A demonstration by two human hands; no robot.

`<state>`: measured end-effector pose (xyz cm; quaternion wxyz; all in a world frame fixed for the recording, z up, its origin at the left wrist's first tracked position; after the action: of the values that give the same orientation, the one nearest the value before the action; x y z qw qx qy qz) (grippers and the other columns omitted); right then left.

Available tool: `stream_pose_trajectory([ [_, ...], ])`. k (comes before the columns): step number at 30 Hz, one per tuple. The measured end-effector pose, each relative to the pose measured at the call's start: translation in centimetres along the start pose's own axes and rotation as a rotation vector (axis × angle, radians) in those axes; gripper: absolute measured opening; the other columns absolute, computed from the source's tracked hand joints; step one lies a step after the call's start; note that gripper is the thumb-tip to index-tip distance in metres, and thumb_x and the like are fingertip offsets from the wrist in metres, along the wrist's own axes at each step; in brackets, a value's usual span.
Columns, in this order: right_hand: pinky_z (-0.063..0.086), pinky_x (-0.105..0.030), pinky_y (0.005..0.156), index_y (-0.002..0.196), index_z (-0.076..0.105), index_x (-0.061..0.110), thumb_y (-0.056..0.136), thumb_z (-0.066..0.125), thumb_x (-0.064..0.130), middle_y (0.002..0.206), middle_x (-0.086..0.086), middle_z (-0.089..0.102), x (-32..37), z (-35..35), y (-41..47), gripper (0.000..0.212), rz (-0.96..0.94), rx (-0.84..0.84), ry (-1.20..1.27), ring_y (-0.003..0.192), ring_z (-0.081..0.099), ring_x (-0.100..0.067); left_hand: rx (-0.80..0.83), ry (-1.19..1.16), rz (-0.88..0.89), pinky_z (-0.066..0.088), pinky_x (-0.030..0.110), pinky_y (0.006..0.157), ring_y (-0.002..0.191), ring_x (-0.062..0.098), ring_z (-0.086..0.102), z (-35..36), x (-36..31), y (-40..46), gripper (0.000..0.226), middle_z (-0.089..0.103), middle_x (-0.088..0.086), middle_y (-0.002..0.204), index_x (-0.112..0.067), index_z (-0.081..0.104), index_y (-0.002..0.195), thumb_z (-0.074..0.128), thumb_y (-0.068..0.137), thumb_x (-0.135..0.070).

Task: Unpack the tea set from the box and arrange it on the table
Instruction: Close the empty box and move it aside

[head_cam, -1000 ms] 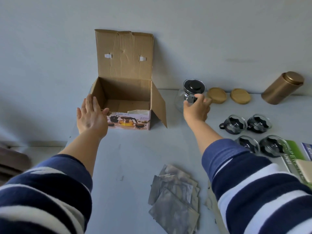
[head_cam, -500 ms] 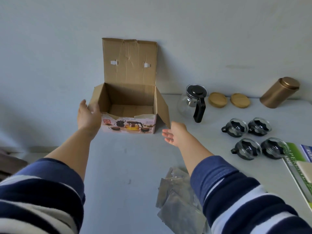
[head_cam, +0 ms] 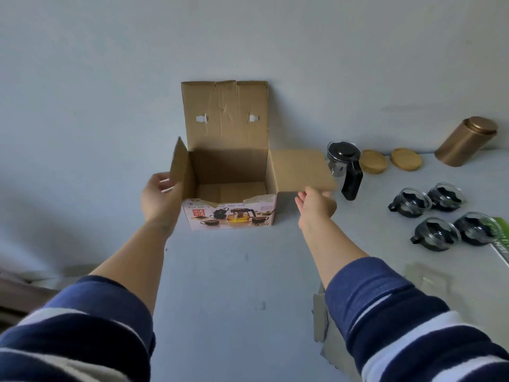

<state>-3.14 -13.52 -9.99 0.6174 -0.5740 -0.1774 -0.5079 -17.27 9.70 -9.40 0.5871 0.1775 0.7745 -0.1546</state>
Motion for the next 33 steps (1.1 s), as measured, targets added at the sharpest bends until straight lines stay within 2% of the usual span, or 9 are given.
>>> stream_pose_trajectory([
  [3, 0.056, -0.043, 0.076, 0.078, 0.057, 0.013, 0.085, 0.052, 0.007, 0.076, -0.003, 0.062, -0.1, 0.9, -2.4, 0.010, -0.451, 0.019, -0.328, 0.068, 0.056, -0.020, 0.113, 0.145, 0.113, 0.050, 0.022, 0.070, 0.102, 0.016, 0.061, 0.6, 0.1, -0.9, 0.028, 0.060, -0.006, 0.124, -0.025, 0.059, 0.120, 0.058, 0.092, -0.027],
  [5, 0.049, -0.030, 0.066, 0.100, 0.066, 0.015, 0.090, 0.053, 0.016, 0.090, -0.001, 0.066, -0.1, 1.4, -3.6, 0.017, -0.664, 0.129, -0.525, 0.080, 0.061, -0.018, 0.165, 0.209, 0.146, 0.054, 0.034, 0.086, 0.116, 0.021, 0.058, 0.9, 0.4, -0.9, 0.037, 0.054, -0.003, 0.136, -0.029, 0.057, 0.125, 0.059, 0.091, -0.041],
  [7, 0.044, -0.021, 0.075, 0.123, 0.063, 0.011, 0.095, 0.052, 0.020, 0.106, -0.005, 0.069, -0.6, 1.6, -4.0, 0.032, -0.855, 0.230, -0.741, 0.097, 0.064, -0.019, 0.230, 0.287, 0.165, 0.047, 0.043, 0.101, 0.126, 0.023, 0.051, 1.1, 0.6, -0.8, 0.048, 0.048, 0.000, 0.144, -0.028, 0.052, 0.134, 0.055, 0.091, -0.049],
  [9, 0.042, -0.018, 0.085, 0.128, 0.061, 0.013, 0.096, 0.052, 0.020, 0.120, -0.006, 0.068, -1.6, 1.8, -4.1, 0.033, -1.028, 0.336, -0.886, 0.110, 0.062, -0.020, 0.292, 0.317, 0.169, 0.036, 0.040, 0.111, 0.136, 0.023, 0.040, 1.3, 0.6, -0.8, 0.052, 0.040, 0.001, 0.150, -0.025, 0.044, 0.143, 0.046, 0.096, -0.047],
  [18, 0.051, -0.039, 0.083, 0.109, 0.071, 0.016, 0.087, 0.062, 0.024, 0.113, 0.000, 0.067, -3.7, 2.5, -2.0, 0.025, -1.276, 0.482, -1.162, 0.108, 0.054, -0.023, 0.292, 0.393, 0.195, 0.021, 0.016, 0.096, 0.144, 0.009, 0.023, 1.9, 2.5, -0.7, 0.048, 0.018, -0.011, 0.159, -0.031, 0.024, 0.152, 0.022, 0.104, -0.036],
  [23, 0.047, -0.036, 0.093, 0.119, 0.063, 0.019, 0.086, 0.055, 0.016, 0.117, -0.005, 0.063, -0.3, 8.6, -0.8, 0.034, -1.003, 0.403, -1.069, 0.112, 0.055, -0.026, 0.242, 0.404, 0.222, 0.025, 0.019, 0.102, 0.145, 0.008, 0.021, 2.5, 3.1, -0.5, 0.049, 0.018, -0.012, 0.160, -0.030, 0.023, 0.152, 0.018, 0.104, -0.038],
  [26, 0.043, -0.030, 0.092, 0.145, 0.032, 0.019, 0.091, 0.055, 0.024, 0.142, -0.006, 0.044, 2.7, 13.7, -0.2, 0.059, -0.569, 0.454, -0.852, 0.115, 0.052, -0.021, 0.219, 0.406, 0.222, 0.029, 0.023, 0.105, 0.145, 0.008, 0.022, 2.8, 3.1, -0.5, 0.050, 0.018, -0.012, 0.160, -0.030, 0.022, 0.152, 0.018, 0.103, -0.039],
  [29, 0.031, -0.038, 0.108, 0.152, 0.007, 0.019, 0.095, 0.052, 0.034, 0.157, -0.005, 0.024, 3.6, 16.4, 1.9, 0.074, -0.258, 0.493, -0.752, 0.137, 0.035, -0.025, 0.211, 0.413, 0.237, 0.028, 0.019, 0.096, 0.144, 0.007, 0.023, 3.0, 3.2, -0.2, 0.050, 0.017, -0.014, 0.159, -0.030, 0.022, 0.152, 0.017, 0.103, -0.039],
  [33, 0.033, -0.042, 0.111, 0.150, 0.021, 0.027, 0.094, 0.045, 0.026, 0.153, 0.001, 0.034, 3.4, 17.3, 4.0, 0.061, -0.254, 0.489, -0.641, 0.134, 0.040, -0.021, 0.192, 0.401, 0.223, 0.028, 0.018, 0.091, 0.143, 0.006, 0.026, 3.3, 3.1, -0.1, 0.050, 0.018, -0.016, 0.159, -0.032, 0.023, 0.152, 0.017, 0.103, -0.040],
])
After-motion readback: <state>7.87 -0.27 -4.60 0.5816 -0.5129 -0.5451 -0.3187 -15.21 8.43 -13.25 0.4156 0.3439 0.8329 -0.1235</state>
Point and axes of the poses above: each hand's wrist, its own y-axis towards the middle knuckle, its own z-axis out of the palm, x = y × z, the point moved 1 cm from there along y, towards the middle knuckle
